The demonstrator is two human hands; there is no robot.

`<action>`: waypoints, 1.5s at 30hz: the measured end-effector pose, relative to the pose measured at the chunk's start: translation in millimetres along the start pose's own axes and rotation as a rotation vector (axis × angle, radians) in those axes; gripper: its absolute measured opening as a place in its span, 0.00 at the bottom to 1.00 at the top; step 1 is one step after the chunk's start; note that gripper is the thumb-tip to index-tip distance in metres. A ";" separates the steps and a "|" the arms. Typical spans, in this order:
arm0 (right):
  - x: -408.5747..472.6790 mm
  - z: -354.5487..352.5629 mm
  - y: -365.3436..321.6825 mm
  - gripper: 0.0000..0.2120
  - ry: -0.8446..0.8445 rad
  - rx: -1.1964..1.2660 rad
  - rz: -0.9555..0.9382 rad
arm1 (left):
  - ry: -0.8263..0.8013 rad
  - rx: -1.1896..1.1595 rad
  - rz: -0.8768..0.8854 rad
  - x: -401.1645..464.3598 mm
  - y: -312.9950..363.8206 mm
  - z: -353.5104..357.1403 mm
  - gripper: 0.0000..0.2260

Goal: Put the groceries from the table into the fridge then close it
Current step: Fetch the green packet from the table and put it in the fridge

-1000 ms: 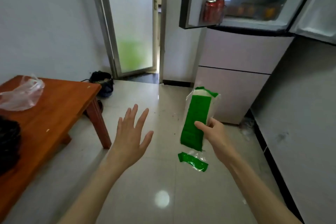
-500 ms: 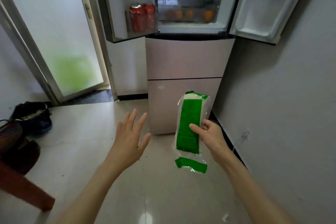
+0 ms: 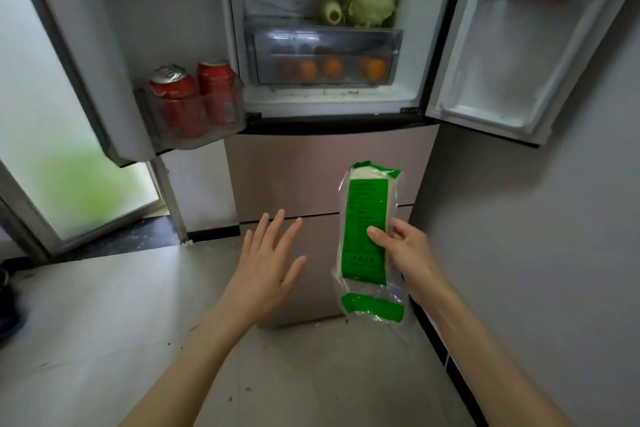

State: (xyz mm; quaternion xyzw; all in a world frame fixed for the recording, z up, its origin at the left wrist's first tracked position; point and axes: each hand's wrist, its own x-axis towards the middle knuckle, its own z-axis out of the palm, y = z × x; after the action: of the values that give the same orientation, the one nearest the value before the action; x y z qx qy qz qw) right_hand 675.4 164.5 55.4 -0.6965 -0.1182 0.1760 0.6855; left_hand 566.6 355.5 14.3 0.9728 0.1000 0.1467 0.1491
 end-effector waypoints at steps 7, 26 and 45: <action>149.1 -20.1 -35.3 0.11 -0.116 0.021 -0.057 | 0.096 -0.063 -0.032 139.6 5.1 17.1 0.32; 468.1 48.0 -203.8 0.08 -0.325 0.241 -0.191 | 0.413 -0.415 -0.075 446.3 4.7 -37.5 0.37; 657.6 156.7 -302.7 0.12 -0.208 -0.315 -0.222 | 0.476 -0.086 -0.286 673.4 -117.3 -118.6 0.23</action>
State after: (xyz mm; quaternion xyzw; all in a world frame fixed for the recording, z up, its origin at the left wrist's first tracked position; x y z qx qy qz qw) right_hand 1233.2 584.4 302.6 -0.7557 -0.2902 0.1499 0.5676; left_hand 1142.5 656.6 257.1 0.8797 0.2623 0.3525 0.1816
